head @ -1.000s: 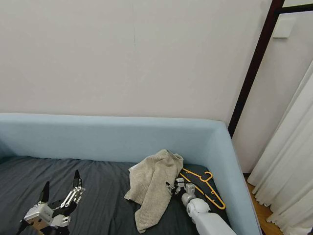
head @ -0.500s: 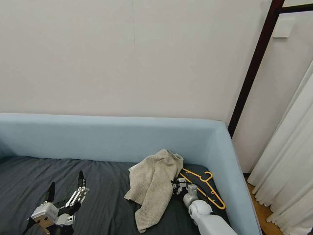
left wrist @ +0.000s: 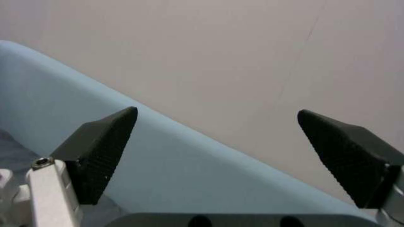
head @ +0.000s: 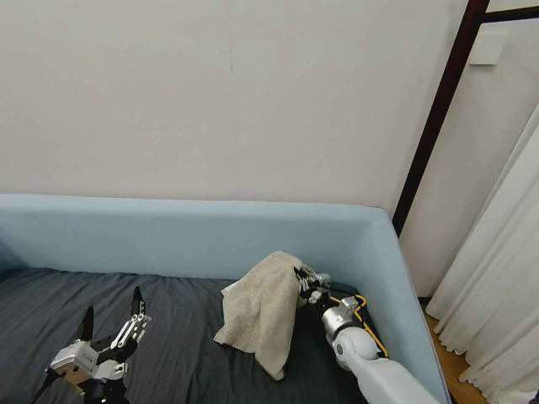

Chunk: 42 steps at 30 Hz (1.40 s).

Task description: Pick up the clothes from the sofa and hang them on the clothes hanger.

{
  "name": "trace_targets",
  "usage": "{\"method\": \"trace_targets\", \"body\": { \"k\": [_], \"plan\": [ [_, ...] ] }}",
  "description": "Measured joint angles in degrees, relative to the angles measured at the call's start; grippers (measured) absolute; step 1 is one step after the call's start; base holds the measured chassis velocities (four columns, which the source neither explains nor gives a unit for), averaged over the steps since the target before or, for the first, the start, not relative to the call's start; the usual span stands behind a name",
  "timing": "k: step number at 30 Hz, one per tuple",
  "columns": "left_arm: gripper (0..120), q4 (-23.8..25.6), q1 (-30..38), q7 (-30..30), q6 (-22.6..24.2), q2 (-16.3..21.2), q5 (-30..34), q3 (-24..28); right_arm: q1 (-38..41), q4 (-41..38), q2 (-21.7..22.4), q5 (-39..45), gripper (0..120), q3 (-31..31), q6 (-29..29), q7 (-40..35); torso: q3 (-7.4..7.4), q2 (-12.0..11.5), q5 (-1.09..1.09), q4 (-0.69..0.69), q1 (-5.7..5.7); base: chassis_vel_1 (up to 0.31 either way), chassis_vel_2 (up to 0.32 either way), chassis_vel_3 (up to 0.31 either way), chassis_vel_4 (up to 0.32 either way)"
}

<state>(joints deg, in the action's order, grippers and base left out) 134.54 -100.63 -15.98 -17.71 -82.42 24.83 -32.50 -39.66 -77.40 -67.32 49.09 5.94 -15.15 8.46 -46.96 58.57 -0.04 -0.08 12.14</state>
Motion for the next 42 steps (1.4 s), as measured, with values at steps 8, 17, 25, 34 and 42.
{"method": "trace_targets", "body": {
  "k": [8,17,25,34,42],
  "plan": [
    [100,0.2,0.3,-0.1,0.1,1.4,1.6,-1.2,4.7,-10.5,4.6,6.4,0,2.9,-0.7,-1.0,0.01,0.0,-0.01,0.01,0.0,0.0,0.0,0.0,0.0],
    [100,-2.3,1.2,-0.1,0.1,2.5,3.7,-2.8,15.4,-16.4,8.3,10.2,0,5.8,-0.2,-4.3,0.0,0.0,-0.02,0.01,0.0,0.0,0.0,0.0,0.0],
    [100,-4.0,2.6,-0.1,0.9,2.9,5.0,-4.1,25.8,-20.2,9.7,13.8,0,9.1,0.3,-5.4,0.0,0.0,-0.01,0.0,0.0,0.0,0.0,0.0,0.0],
    [100,-4.6,3.1,-0.1,1.0,2.7,5.2,-5.3,35.3,-21.2,8.0,16.6,0,12.8,0.8,-4.9,0.0,0.0,-0.01,0.0,0.0,0.0,0.0,0.0,0.0],
    [100,-4.7,3.4,-0.2,1.2,2.2,5.1,-5.8,26.5,-24.6,9.2,14.7,0,13.2,1.6,-8.3,0.01,0.0,-0.01,0.02,0.0,0.0,0.0,0.0,0.0]
  ]
}}
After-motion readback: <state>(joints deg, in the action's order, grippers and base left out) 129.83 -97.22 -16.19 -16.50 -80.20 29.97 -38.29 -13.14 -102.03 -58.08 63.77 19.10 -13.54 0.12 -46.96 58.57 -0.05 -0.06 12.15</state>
